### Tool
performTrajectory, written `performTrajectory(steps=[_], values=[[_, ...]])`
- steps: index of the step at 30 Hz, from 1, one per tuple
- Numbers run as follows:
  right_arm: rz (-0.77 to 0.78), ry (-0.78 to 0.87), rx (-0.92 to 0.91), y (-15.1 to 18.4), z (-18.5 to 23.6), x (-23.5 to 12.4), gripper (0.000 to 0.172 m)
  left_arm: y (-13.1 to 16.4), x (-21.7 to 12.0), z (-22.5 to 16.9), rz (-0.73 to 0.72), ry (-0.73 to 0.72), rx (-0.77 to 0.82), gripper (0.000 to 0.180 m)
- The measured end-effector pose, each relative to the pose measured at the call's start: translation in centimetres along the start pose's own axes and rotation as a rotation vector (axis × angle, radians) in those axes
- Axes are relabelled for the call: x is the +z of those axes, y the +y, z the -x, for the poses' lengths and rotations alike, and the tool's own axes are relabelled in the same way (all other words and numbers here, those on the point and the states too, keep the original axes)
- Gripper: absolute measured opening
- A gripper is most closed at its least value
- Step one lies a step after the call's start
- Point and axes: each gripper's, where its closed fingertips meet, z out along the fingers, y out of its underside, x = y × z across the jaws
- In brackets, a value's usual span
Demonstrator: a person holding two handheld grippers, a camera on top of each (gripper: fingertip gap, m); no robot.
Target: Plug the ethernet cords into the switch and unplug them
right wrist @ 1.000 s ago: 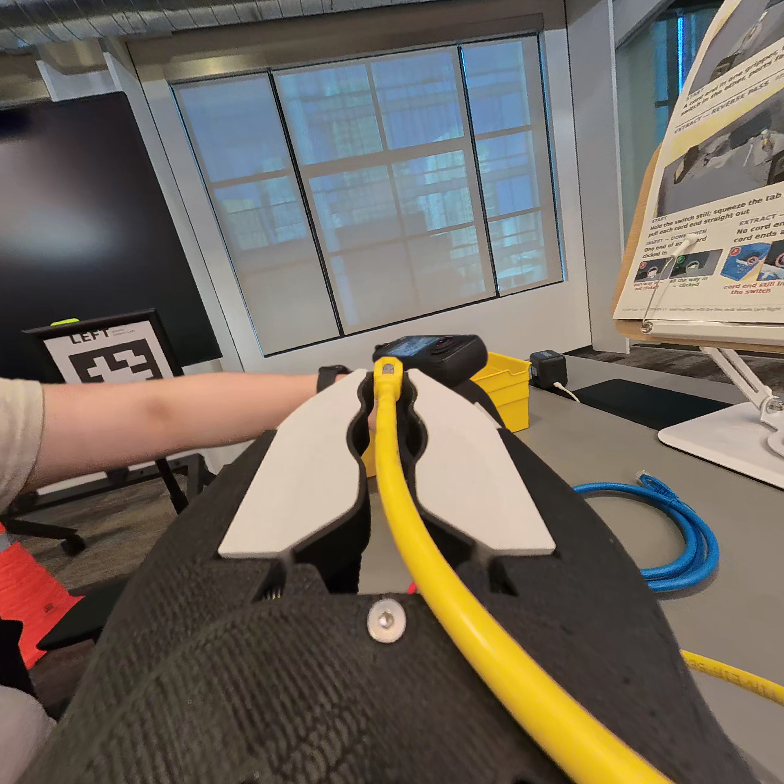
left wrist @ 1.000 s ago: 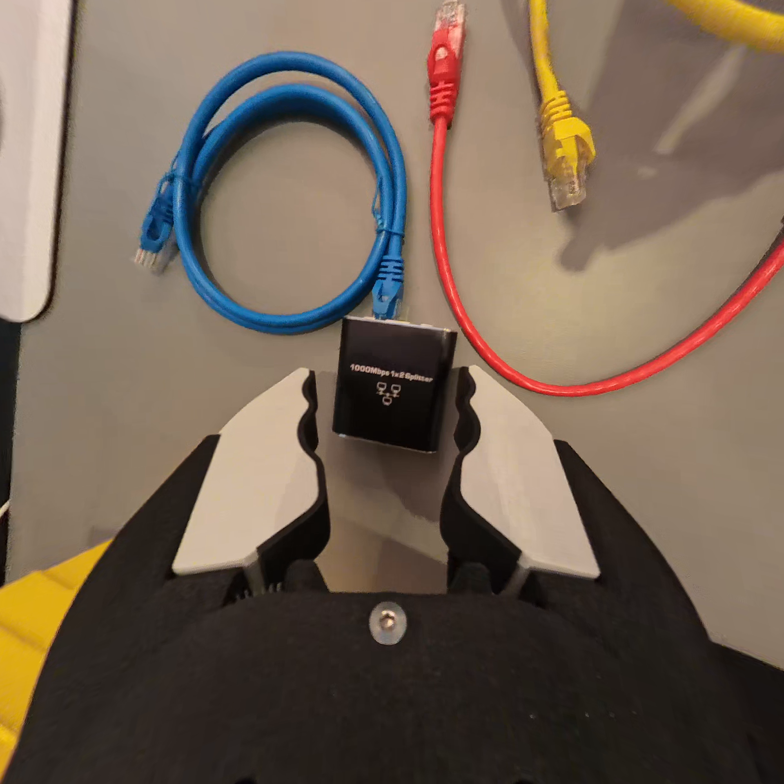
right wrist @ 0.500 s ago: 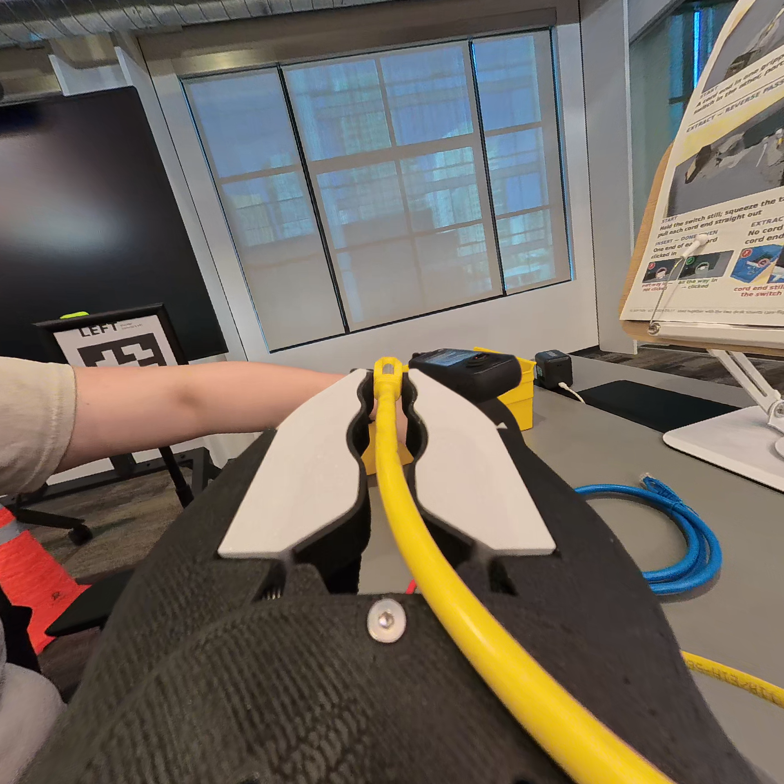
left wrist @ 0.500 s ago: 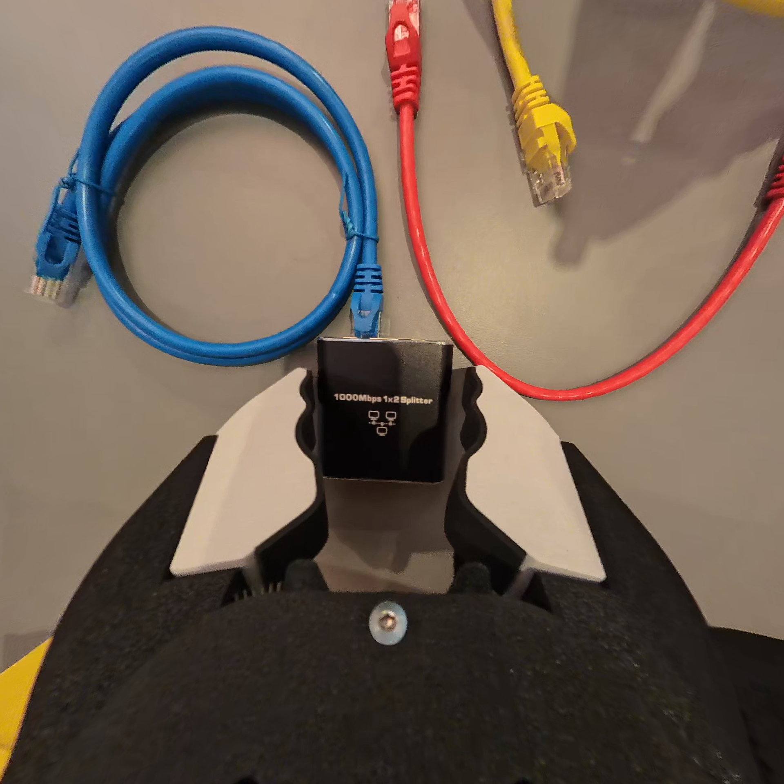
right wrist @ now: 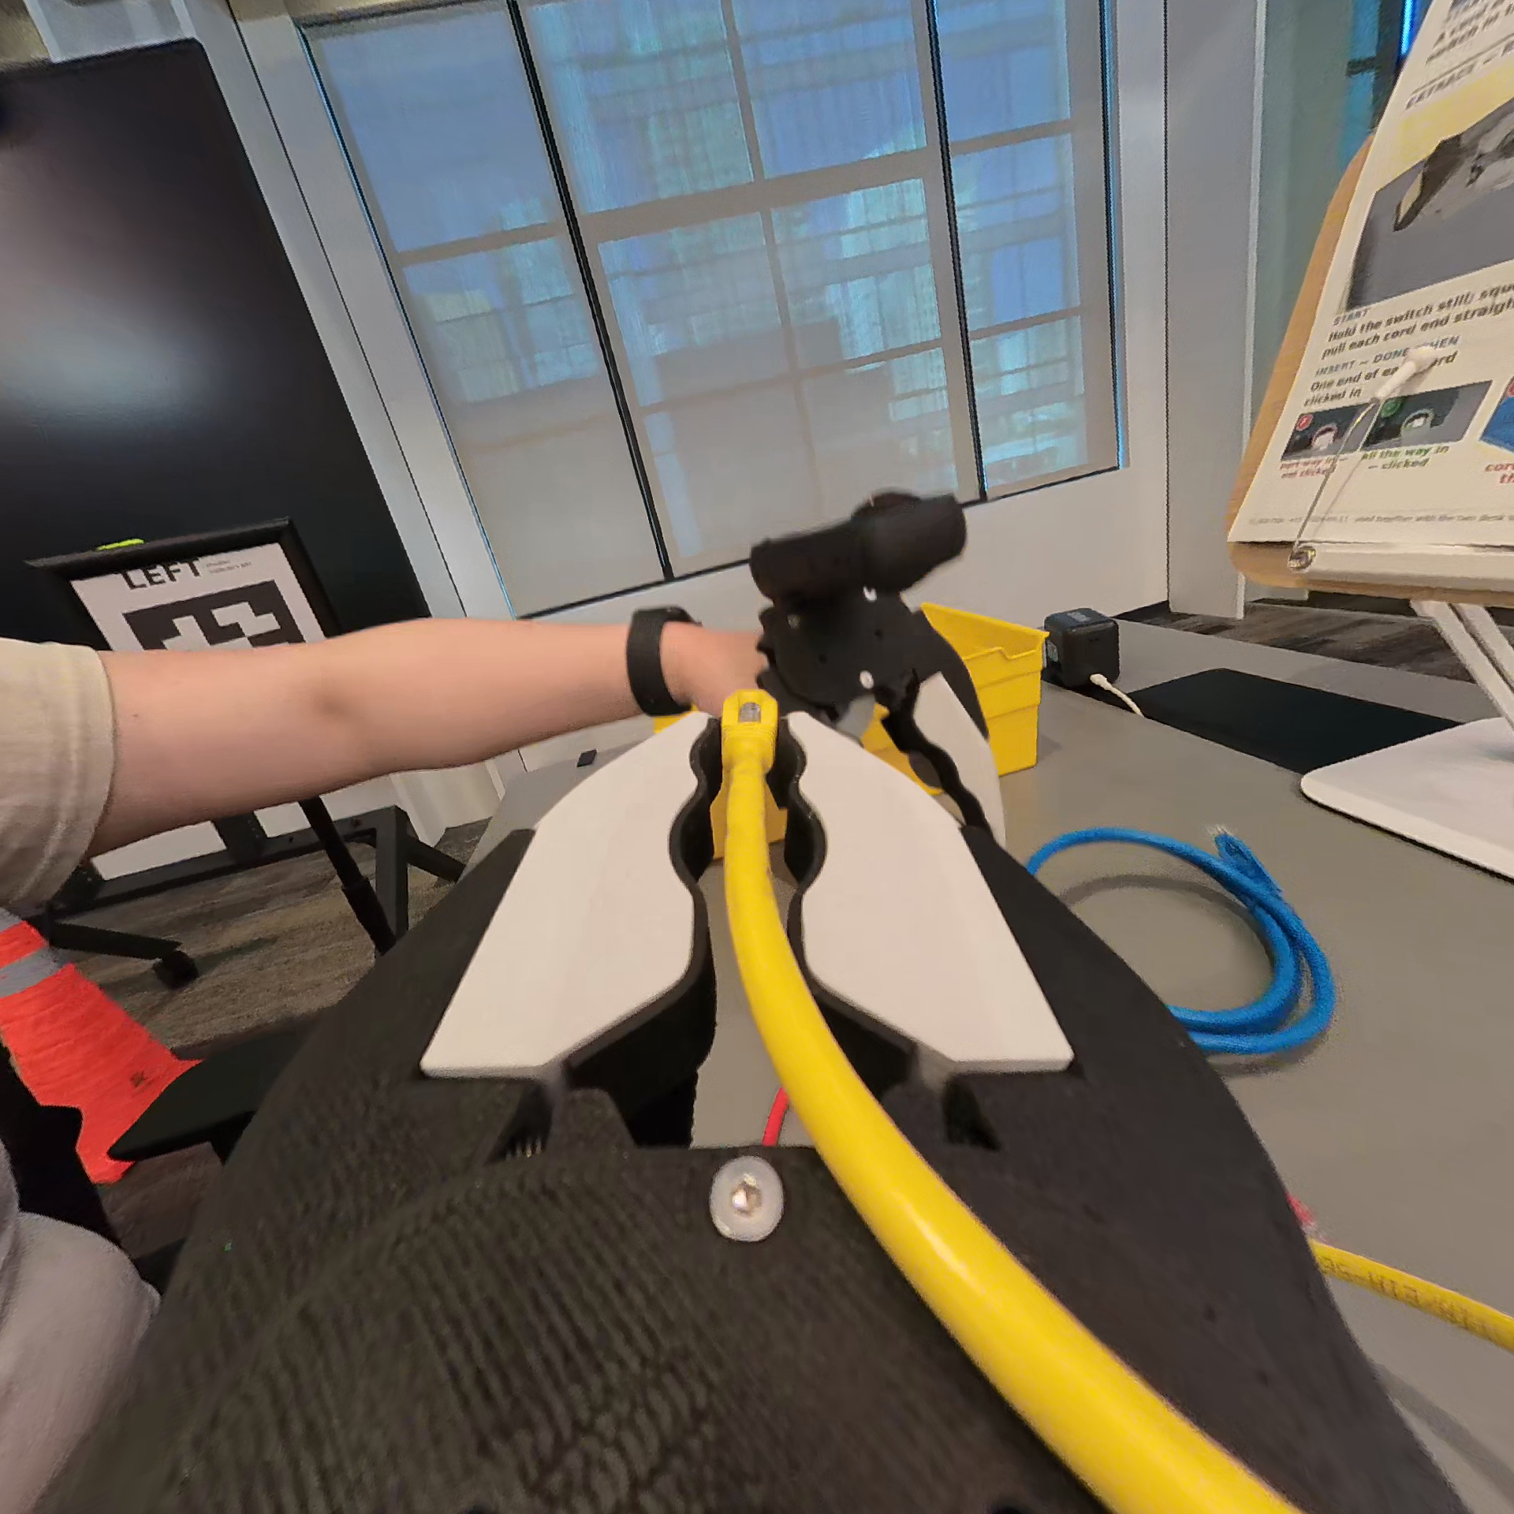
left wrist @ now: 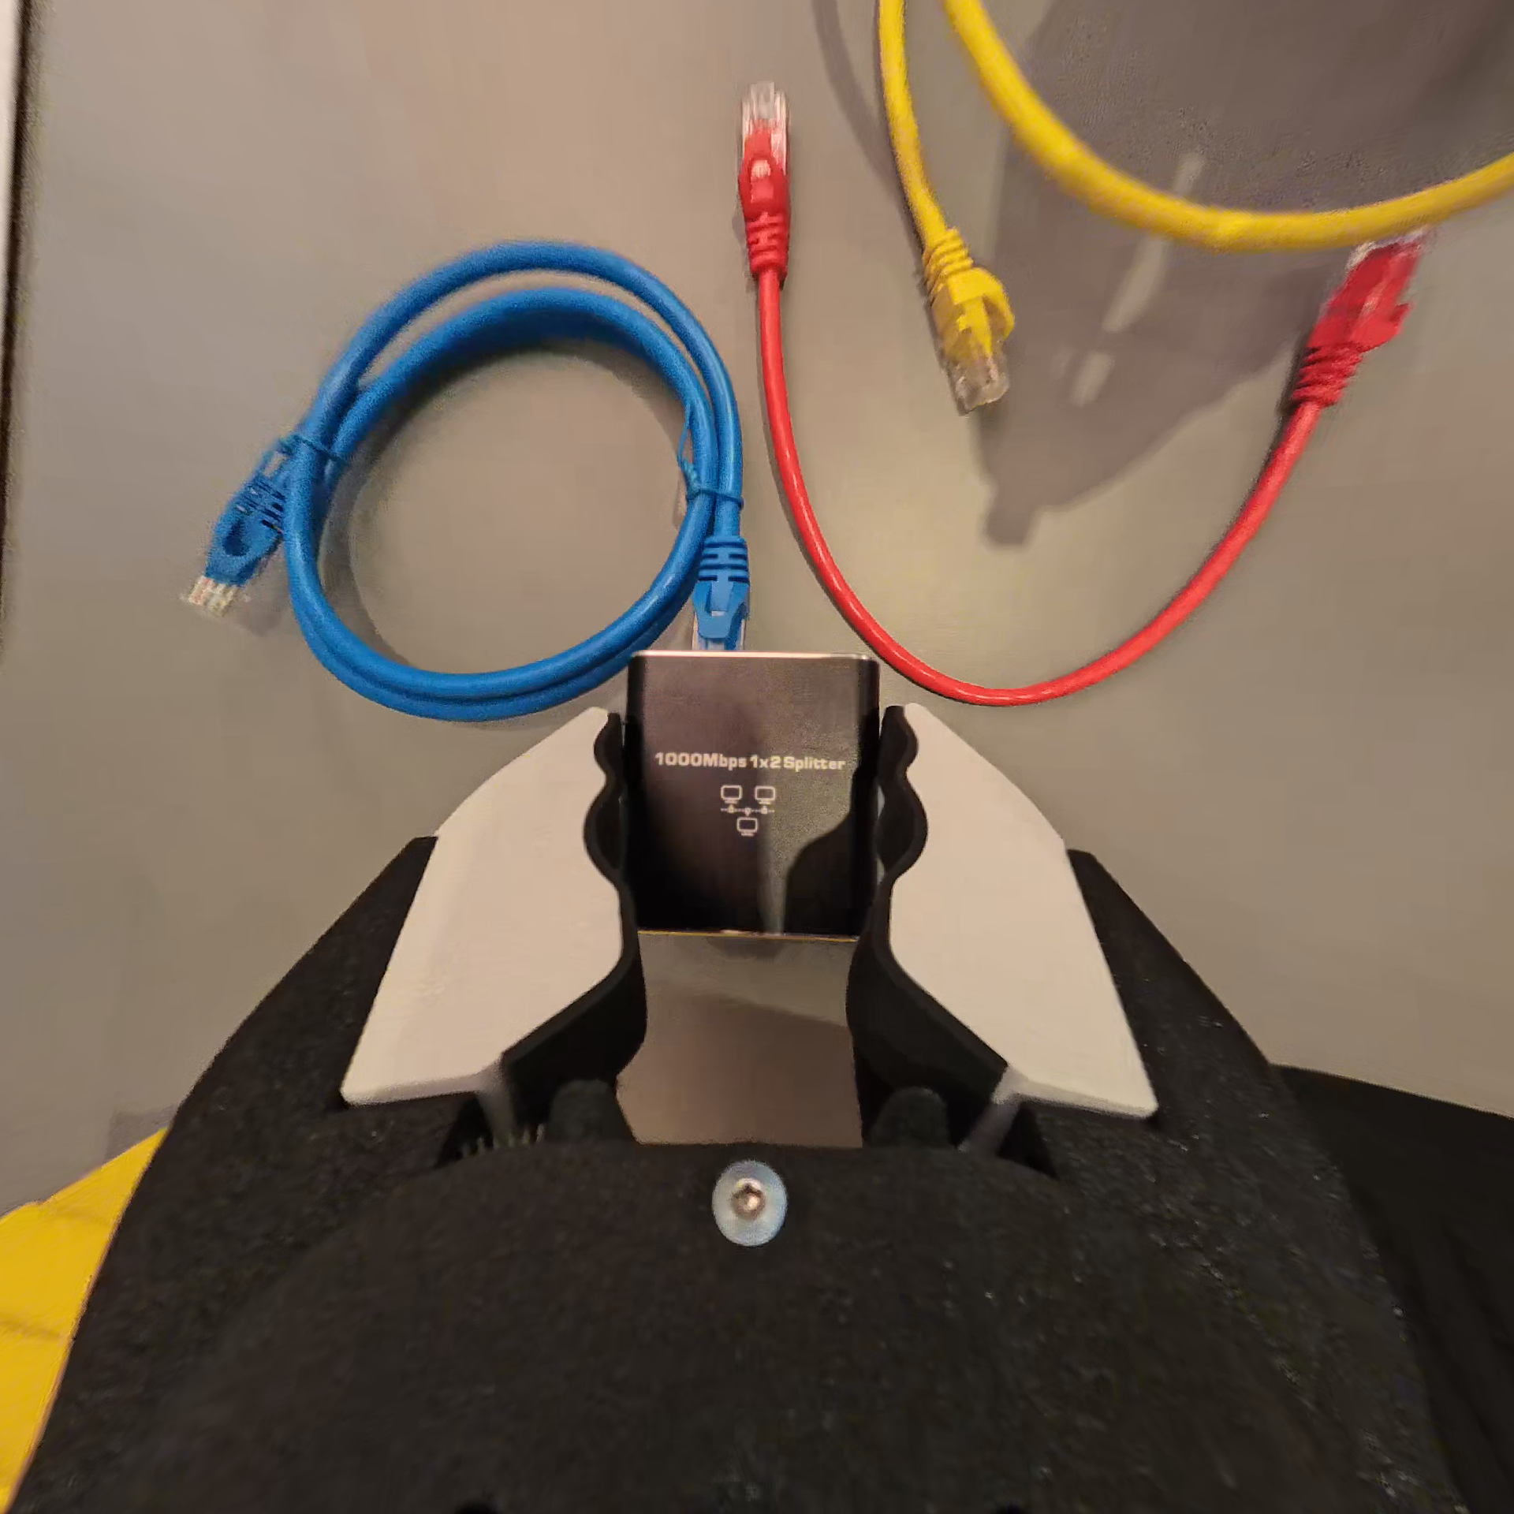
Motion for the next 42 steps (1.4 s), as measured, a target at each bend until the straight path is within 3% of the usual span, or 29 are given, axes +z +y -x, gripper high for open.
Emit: performTrajectory(steps=[6,11,15,25,32,37,42], values=[[0.011,-0.03,0.126,1.3,-0.2,0.8,0.013,-0.5,-3.9,-1.1,-0.099,0.075,-0.072,0.059],[0.032,-0.032,0.121,1.8,-0.1,1.0,0.013,0.7,-2.8,-3.1,-0.049,0.132,-0.1,0.059],[0.023,-0.038,0.116,1.5,0.1,0.9,0.013,-0.2,-1.9,-4.6,-0.113,0.194,-0.125,0.059],[0.014,-0.039,0.118,1.1,0.1,0.8,0.013,-2.4,-5.3,-4.2,-0.28,0.207,-0.14,0.059],[0.021,-0.041,0.111,1.1,0.2,0.7,0.013,0.3,-1.5,-6.1,-0.088,0.201,-0.095,0.058],[0.004,-0.048,0.084,0.3,0.5,0.4,0.013,2.0,1.8,-7.8,-0.052,0.181,-0.086,0.058],[-0.011,-0.058,0.084,0.0,0.7,0.3,0.013,2.5,1.8,-7.6,-0.076,0.077,-0.051,0.06]])
